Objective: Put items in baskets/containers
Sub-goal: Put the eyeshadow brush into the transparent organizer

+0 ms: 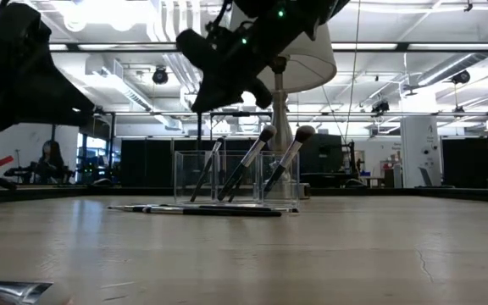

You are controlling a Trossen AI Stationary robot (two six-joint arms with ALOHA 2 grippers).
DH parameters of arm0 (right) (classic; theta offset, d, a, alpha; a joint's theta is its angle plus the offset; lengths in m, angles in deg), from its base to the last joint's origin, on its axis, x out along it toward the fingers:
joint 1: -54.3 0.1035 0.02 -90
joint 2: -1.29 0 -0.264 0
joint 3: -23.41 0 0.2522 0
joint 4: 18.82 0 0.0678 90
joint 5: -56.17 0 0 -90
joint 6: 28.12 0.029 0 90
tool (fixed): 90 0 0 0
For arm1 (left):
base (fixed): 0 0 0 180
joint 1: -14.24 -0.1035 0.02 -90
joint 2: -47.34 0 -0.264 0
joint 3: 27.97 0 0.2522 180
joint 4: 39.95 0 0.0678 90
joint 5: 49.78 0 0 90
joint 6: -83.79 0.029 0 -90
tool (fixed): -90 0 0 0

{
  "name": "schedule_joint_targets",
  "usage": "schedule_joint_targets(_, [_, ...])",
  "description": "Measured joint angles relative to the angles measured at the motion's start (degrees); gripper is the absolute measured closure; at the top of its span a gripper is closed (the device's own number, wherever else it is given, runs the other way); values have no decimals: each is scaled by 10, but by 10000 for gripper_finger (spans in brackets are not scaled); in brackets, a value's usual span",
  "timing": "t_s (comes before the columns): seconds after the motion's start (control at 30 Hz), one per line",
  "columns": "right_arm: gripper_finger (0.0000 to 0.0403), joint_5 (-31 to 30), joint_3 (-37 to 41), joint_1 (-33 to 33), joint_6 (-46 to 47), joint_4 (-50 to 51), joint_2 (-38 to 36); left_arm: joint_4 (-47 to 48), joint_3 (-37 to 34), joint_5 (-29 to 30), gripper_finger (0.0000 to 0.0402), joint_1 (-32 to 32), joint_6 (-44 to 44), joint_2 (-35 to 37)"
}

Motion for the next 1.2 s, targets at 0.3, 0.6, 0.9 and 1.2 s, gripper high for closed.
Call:
schedule_joint_targets(0.3, [358, 21, 1, -2, -1, 22, 16, -1, -5, -16, 216, 0, -5, 0])
schedule_joint_targets(0.6, [272, 36, 3, 3, 1, 55, 9, -6, -9, -63, 216, 0, -21, 0])
schedule_joint_targets(0.9, [234, 37, 3, 65, -71, 130, -35, -180, -2, -231, 216, 0, 211, -16])
schedule_joint_targets(1.2, [248, 76, 3, 155, 2, 247, -41, -229, 73, -424, 216, 3, 342, -127])
